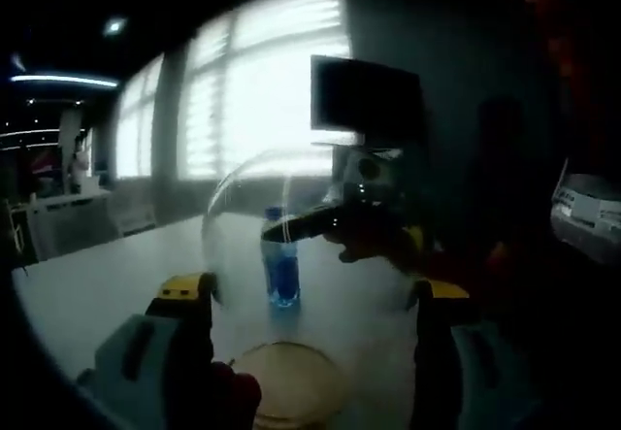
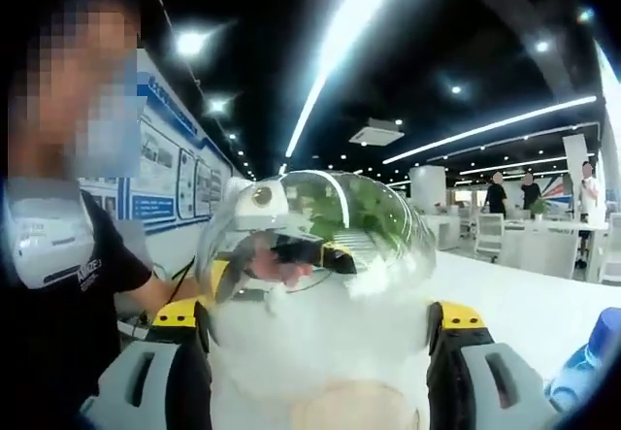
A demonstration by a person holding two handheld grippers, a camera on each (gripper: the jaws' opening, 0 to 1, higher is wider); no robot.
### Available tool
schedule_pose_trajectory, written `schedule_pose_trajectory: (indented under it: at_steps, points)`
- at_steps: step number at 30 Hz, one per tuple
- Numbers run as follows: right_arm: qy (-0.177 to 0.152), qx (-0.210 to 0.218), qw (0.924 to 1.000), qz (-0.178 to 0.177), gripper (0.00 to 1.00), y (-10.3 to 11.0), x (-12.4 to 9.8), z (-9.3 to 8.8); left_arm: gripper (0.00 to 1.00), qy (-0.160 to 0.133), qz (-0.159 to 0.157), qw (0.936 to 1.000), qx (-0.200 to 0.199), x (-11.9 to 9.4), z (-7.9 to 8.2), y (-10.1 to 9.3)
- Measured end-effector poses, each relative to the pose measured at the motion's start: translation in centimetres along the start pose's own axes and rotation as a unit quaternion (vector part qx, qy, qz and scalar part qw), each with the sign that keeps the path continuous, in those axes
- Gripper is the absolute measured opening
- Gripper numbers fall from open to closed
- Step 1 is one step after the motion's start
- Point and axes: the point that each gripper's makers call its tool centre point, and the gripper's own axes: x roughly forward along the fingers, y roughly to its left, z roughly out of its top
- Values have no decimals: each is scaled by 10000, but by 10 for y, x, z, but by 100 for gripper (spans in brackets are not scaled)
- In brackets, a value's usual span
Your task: Open the cover put in the Mizone put the cover back on
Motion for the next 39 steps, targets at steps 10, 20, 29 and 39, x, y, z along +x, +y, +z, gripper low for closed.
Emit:
schedule_pose_trajectory:
  at_steps: [10,20,29,39]
  points:
    - [96,-62,9999,56,86,21,2,1,72,-101,74,9998,171,-12,9,-17]
    - [169,-108,9998,83,86,45,-2,-2,72,-54,101,9998,182,-21,4,-39]
    - [217,-131,9997,47,86,58,-9,-4,73,-21,87,9999,120,-23,0,-55]
    - [324,-118,9994,41,86,71,-13,-12,73,12,80,10000,36,-26,-9,-66]
